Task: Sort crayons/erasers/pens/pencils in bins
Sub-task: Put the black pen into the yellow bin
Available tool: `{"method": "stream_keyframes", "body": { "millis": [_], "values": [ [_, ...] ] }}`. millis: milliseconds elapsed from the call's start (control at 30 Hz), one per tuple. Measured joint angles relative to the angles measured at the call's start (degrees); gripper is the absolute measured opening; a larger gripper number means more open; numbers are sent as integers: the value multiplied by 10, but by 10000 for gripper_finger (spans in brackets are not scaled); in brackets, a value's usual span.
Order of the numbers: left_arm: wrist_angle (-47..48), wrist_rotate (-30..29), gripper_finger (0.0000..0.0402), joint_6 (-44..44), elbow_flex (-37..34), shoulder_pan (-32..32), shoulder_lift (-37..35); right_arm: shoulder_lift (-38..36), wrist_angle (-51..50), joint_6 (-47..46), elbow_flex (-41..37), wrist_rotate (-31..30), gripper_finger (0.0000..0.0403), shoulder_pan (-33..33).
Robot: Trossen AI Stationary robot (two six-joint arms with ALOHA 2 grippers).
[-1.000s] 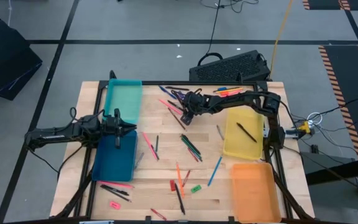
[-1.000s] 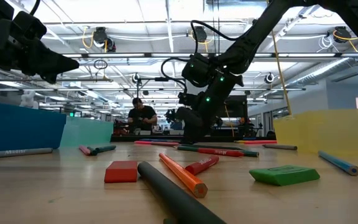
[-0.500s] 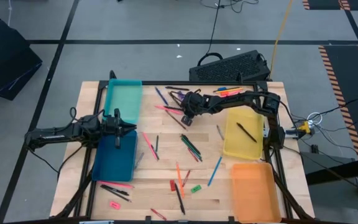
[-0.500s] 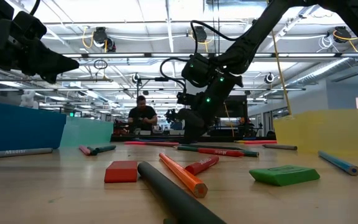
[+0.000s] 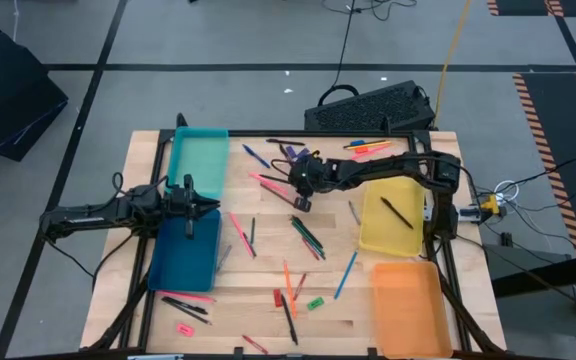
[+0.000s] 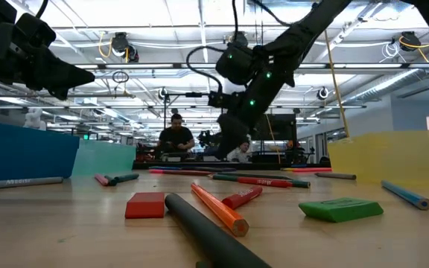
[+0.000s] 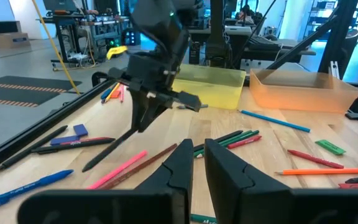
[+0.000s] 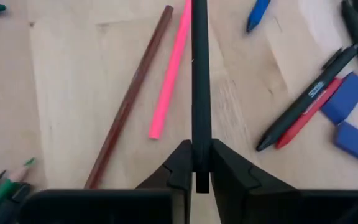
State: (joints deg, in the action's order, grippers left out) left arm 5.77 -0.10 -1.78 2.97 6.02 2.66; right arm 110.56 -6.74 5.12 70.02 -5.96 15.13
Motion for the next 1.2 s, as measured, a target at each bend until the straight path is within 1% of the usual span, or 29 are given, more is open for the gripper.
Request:
{"method": "stream_keyframes", "body": {
  "millis": [133, 167, 233, 333, 500, 700, 800, 900, 967, 1067, 1200],
  "values": [
    [0, 0, 44, 0, 0, 0, 0, -27, -9, 2, 0, -22, 35, -21],
    [0, 0, 44, 0, 0, 0, 0, -39, -24, 1, 0, -29, 34, -28],
    [0, 0, 44, 0, 0, 0, 0, -64, -65, -10, 0, -41, 34, -42],
    [0, 0, 44, 0, 0, 0, 0, -115, -180, -76, 0, -74, 36, -69],
    [0, 0, 44, 0, 0, 0, 0, -220, -390, -257, -19, -120, 35, -144],
    [0, 0, 44, 0, 0, 0, 0, -353, -595, -551, -28, -195, 35, -268],
    [0, 0, 44, 0, 0, 0, 0, -398, -704, -706, -28, -214, 35, -327],
    [0, 0, 44, 0, 0, 0, 0, -416, -812, -842, -32, -224, 35, -370],
    [0, 0, 44, 0, 0, 0, 0, -421, -837, -897, -47, -219, 35, -384],
    [0, 0, 44, 0, 0, 0, 0, -433, -807, -921, -93, -195, 35, -382],
    [0, 0, 44, 0, 0, 0, 0, -432, -775, -938, -173, -124, 35, -365]
  ]
}}
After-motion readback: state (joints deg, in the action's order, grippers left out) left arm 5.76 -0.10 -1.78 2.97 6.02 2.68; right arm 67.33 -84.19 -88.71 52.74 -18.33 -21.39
